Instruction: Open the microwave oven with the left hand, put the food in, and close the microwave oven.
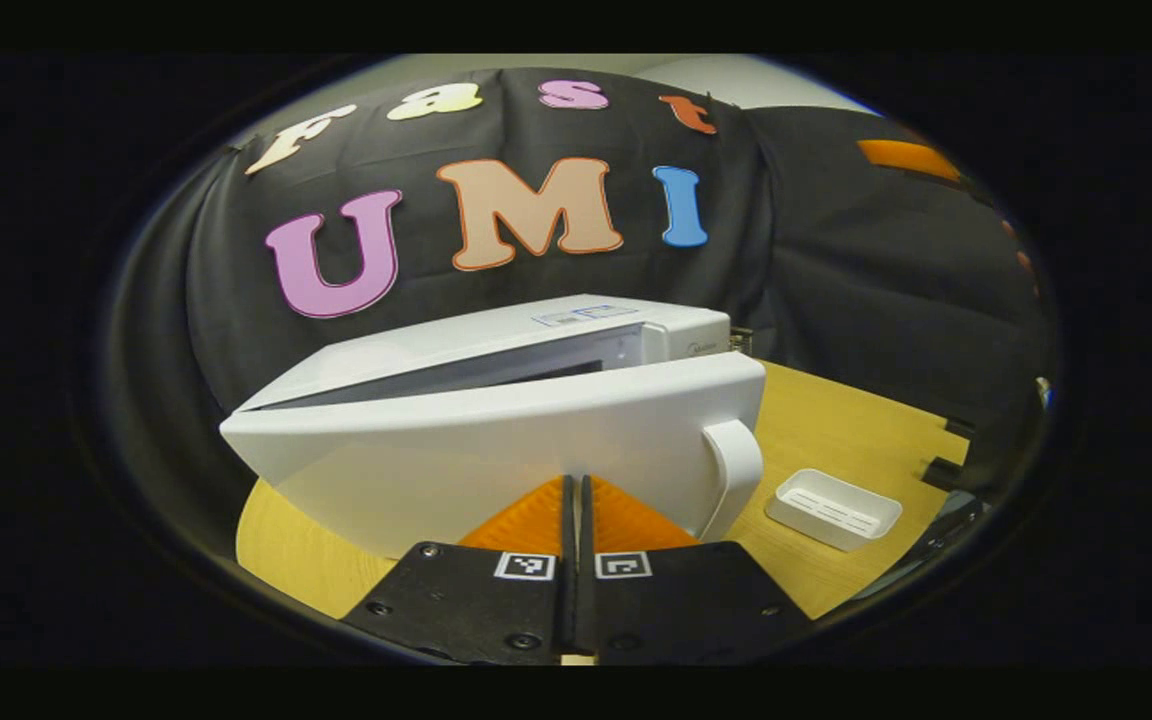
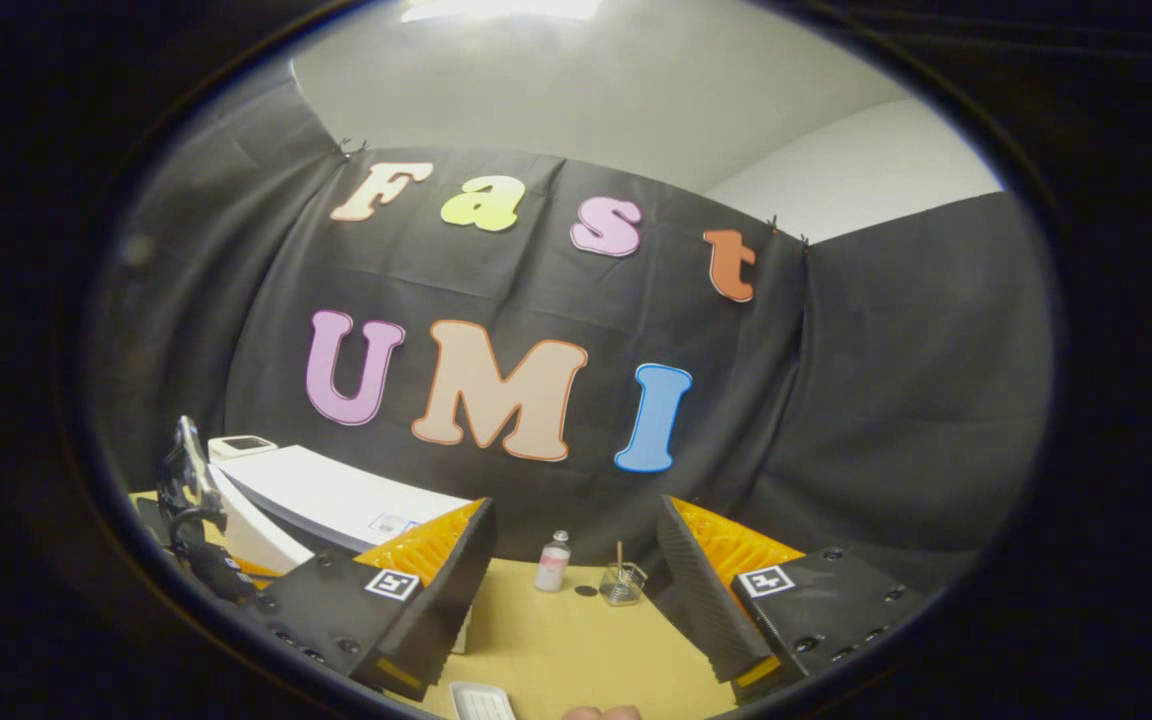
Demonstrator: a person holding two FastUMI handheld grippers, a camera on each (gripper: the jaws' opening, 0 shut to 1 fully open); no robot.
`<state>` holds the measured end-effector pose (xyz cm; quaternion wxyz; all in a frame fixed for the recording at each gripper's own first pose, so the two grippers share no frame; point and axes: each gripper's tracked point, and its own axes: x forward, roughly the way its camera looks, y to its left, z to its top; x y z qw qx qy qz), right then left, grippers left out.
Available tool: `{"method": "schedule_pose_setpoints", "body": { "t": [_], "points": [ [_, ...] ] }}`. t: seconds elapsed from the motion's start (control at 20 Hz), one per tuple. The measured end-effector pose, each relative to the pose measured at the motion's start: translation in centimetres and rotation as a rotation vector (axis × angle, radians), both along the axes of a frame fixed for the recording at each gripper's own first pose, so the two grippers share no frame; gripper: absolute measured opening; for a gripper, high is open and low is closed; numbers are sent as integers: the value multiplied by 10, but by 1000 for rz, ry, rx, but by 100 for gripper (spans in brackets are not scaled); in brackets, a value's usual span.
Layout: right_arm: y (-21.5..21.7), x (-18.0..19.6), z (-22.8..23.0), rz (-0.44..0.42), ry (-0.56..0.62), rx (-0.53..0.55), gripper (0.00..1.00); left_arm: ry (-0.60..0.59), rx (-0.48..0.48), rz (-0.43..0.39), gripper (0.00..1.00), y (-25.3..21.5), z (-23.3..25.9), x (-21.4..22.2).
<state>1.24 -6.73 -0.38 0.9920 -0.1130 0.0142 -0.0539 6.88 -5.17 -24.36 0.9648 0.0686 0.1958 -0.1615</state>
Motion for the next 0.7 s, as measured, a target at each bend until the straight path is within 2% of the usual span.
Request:
{"method": "schedule_pose_setpoints", "body": {
  "t": [0.55, 0.7],
  "points": [
    [-7, -7, 1, 5, 13, -15, 99, 3, -9, 46, 1, -4, -3, 34],
    [-6, -7, -1, 11, 22, -12, 96, 3, -6, 53, 1, -4, -2, 39]
  ]
}}
